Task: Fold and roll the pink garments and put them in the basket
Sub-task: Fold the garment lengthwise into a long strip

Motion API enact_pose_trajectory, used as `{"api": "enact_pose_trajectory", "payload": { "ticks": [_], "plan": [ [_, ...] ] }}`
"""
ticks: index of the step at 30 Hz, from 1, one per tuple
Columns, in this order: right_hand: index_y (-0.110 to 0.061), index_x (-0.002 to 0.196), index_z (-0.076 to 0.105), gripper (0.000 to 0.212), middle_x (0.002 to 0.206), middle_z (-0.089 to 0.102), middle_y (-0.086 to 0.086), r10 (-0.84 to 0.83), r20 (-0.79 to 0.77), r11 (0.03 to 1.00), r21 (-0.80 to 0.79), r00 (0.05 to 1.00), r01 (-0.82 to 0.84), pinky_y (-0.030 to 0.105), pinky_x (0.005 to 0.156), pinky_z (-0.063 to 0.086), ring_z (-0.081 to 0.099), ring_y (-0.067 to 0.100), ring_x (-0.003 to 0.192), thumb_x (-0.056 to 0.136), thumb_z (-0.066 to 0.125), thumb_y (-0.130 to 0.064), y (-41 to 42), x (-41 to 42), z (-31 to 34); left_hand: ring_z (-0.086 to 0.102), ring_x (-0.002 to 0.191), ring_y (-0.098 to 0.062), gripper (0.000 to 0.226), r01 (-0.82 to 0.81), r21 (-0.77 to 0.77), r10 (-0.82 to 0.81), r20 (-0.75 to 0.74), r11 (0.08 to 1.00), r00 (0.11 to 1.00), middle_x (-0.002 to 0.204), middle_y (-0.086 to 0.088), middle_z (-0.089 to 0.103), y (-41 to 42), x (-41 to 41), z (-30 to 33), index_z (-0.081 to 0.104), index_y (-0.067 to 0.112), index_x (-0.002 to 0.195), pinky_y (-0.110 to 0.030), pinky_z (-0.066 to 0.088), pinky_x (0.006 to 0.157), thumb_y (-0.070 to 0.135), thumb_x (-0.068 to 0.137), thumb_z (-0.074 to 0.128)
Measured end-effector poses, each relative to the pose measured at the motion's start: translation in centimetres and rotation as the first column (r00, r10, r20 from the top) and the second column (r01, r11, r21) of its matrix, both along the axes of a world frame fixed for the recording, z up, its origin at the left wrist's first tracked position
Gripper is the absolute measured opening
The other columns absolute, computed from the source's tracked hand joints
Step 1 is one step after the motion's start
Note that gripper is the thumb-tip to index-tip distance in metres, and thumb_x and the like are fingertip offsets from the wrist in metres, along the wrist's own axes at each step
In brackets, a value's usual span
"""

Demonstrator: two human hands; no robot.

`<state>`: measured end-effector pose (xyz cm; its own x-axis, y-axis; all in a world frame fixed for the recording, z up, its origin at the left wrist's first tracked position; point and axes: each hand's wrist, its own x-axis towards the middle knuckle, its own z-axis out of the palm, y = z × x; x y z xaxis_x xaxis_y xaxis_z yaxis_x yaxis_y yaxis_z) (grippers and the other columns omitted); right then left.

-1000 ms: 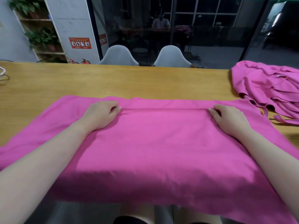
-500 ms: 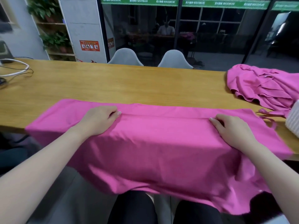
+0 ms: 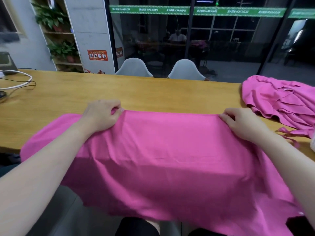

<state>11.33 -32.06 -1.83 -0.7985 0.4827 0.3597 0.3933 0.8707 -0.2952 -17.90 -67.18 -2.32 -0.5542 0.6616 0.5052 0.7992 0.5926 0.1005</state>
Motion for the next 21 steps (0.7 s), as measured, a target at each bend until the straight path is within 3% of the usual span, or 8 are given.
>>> {"api": "enact_pose_trajectory", "payload": {
  "ticks": [5,10,15,21],
  "plan": [
    [-0.025,0.078,0.058,0.035,0.076,0.066,0.002,-0.059,0.125,0.998,0.006,0.99,0.058,0.043,0.066,0.05,0.062,0.035,0.079,0.1,0.049,-0.051,1.9,-2.1,-3.5,0.062,0.079,-0.033,0.033,0.018,-0.116,-0.009,0.077,0.993,0.997,0.072,0.004,0.061,2.4,-2.6,-2.4,0.055,0.018,0.078,-0.038,0.042,0.064,0.045,0.096,0.053],
    [-0.025,0.079,0.055,0.035,0.068,0.062,0.002,-0.073,0.062,0.993,0.096,0.995,0.067,0.038,0.058,0.041,0.064,0.036,0.077,0.099,0.048,-0.053,2.5,-2.2,-5.4,0.061,0.075,-0.034,0.034,0.052,-0.165,-0.034,0.11,0.985,0.993,0.072,-0.001,0.062,2.8,-3.9,-4.7,0.046,0.018,0.075,-0.041,0.045,0.063,0.04,0.1,0.054],
    [-0.027,0.081,0.059,0.034,0.071,0.066,0.0,-0.053,0.059,0.995,0.092,0.997,0.047,0.04,0.062,0.049,0.065,0.034,0.077,0.096,0.049,-0.056,2.6,-2.4,-5.6,0.061,0.076,-0.031,0.031,0.095,-0.188,-0.086,0.052,0.978,0.995,0.07,0.005,0.057,2.8,-4.4,-3.7,0.046,0.022,0.075,-0.037,0.038,0.061,0.047,0.092,0.04],
    [-0.03,0.08,0.057,0.031,0.075,0.068,0.003,-0.044,0.024,0.996,0.078,0.999,0.042,0.039,0.061,0.046,0.065,0.036,0.077,0.093,0.053,-0.057,2.9,-2.5,-5.9,0.062,0.079,-0.031,0.033,0.07,-0.207,-0.052,0.089,0.976,0.995,0.076,0.003,0.061,3.3,-5.5,-5.2,0.048,0.019,0.08,-0.041,0.047,0.065,0.046,0.099,0.043]
  ]
}}
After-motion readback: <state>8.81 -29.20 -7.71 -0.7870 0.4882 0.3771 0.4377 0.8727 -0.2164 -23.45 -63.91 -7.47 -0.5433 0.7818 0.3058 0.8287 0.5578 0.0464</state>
